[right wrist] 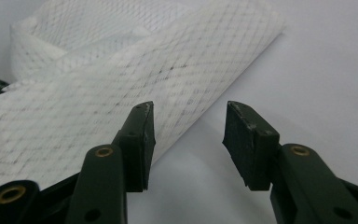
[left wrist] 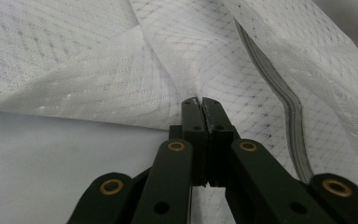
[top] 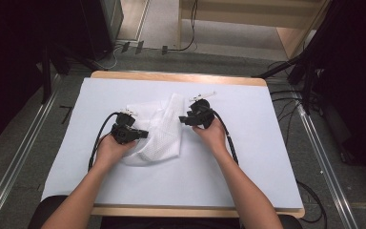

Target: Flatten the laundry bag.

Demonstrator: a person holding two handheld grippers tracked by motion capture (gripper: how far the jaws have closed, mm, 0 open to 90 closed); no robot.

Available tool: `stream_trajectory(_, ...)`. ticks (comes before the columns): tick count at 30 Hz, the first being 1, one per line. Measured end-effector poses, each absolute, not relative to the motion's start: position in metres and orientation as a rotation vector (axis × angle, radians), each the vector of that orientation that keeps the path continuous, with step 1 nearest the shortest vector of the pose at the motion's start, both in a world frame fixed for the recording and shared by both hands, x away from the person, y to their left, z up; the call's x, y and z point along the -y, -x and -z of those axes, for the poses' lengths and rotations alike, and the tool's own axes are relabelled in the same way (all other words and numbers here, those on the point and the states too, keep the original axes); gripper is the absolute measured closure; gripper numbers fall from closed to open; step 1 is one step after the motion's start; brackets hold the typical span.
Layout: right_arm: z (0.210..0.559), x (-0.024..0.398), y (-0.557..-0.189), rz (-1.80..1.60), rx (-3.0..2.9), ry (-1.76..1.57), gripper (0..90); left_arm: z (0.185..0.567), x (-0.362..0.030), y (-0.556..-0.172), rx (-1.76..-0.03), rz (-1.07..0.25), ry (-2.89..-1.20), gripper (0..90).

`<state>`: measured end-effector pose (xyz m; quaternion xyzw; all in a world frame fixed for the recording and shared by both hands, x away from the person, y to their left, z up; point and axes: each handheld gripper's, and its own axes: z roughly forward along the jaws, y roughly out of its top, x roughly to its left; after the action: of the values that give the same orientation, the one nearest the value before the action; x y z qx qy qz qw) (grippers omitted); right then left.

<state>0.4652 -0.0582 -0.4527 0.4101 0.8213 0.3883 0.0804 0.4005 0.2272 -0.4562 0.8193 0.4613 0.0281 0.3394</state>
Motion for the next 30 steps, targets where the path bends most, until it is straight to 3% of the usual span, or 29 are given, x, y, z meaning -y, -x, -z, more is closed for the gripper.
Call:
stream_trajectory(9,0.459,0.046,-0.48,-1.167,-2.452,-1.248,52.0,0.455,-0.226,-0.4,-1.204,-0.091,-2.131,90.0)
stream_trajectory(16,0.468,0.035,-0.484,-1.131,-2.476,-1.233,63.7,0.454,-0.227,-0.4,-1.203,-0.09,-2.131,90.0)
stream_trajectory(22,0.467,0.036,-0.482,-1.075,-2.471,-1.214,86.7,0.454,-0.227,-0.4,-1.201,-0.093,-2.13,90.0)
stream_trajectory(30,0.46,0.045,-0.481,-1.067,-2.489,-1.268,90.0,0.45,-0.23,-0.399,-1.204,-0.104,-2.1,90.0)
